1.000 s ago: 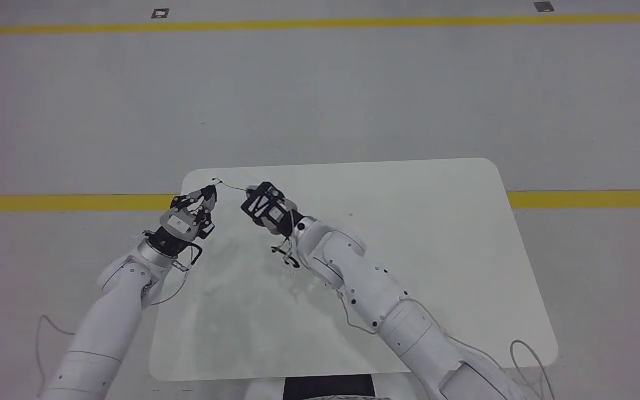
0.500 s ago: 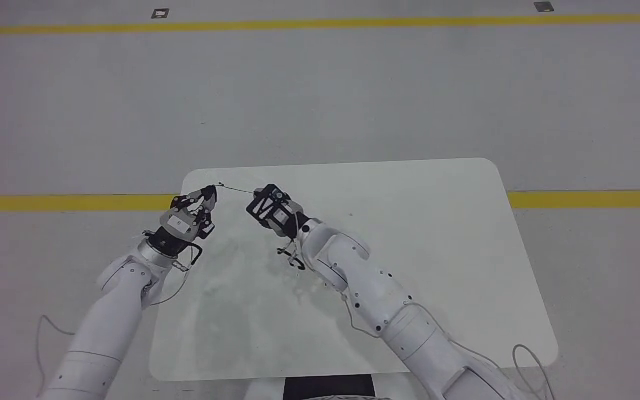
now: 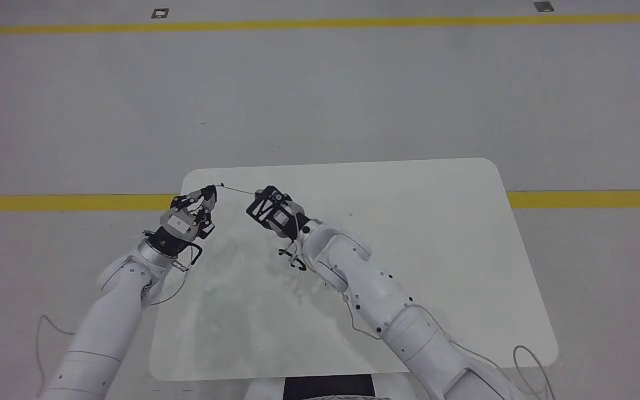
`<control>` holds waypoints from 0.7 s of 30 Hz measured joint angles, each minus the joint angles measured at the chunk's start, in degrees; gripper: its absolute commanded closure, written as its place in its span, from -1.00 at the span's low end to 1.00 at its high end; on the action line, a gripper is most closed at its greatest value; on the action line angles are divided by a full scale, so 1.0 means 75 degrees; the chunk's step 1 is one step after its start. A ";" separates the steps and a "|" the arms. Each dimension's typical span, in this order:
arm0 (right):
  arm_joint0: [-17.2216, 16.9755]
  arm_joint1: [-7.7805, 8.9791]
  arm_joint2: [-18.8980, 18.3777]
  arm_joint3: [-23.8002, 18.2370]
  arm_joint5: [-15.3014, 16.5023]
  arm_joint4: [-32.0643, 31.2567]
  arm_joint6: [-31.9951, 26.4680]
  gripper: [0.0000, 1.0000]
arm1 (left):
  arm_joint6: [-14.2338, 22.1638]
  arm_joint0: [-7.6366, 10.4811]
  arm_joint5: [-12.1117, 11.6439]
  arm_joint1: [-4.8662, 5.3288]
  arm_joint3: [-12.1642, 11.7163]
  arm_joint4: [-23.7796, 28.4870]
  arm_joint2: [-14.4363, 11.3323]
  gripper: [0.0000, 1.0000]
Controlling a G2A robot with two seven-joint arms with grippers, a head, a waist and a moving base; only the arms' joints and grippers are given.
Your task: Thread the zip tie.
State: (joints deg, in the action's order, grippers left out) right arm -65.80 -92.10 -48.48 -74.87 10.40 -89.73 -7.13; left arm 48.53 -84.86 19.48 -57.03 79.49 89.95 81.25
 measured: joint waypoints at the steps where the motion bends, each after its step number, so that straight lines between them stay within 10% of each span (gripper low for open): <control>1: -0.0012 0.0005 -0.0006 -0.0014 -0.0002 -0.0008 -0.0012 1.00 | 0.0000 0.0000 0.0000 0.0000 0.0000 0.0000 0.0000 1.00; 11: -0.0140 0.0063 -0.0073 -0.0175 -0.0041 -0.0031 -0.0089 1.00 | 0.0000 0.0000 0.0000 0.0000 0.0000 0.0000 0.0000 1.00; 13: -0.0174 0.0081 -0.0095 -0.0216 -0.0065 -0.0031 -0.0118 0.24 | 0.0000 0.0000 0.0000 0.0000 0.0000 0.0000 0.0000 1.00; 14: -0.0195 0.0089 -0.0109 -0.0240 -0.0084 -0.0031 -0.0128 -0.60 | 0.0000 0.0000 0.0000 0.0000 0.0000 0.0000 0.0000 1.00; 15: -0.0226 0.0099 -0.0129 -0.0274 -0.0113 -0.0031 -0.0142 -1.00 | 0.0000 0.0000 0.0000 0.0000 0.0000 0.0000 0.0000 1.00; 21: -0.0373 0.0176 -0.0277 -0.0500 -0.0308 -0.0030 -0.0241 -1.00 | 0.0000 0.0000 0.0000 0.0000 0.0000 0.0000 0.0000 1.00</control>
State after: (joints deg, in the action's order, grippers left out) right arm -68.59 -90.78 -50.56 -78.62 8.09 -89.95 -8.94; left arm 48.53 -84.86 19.48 -57.03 79.49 89.96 81.25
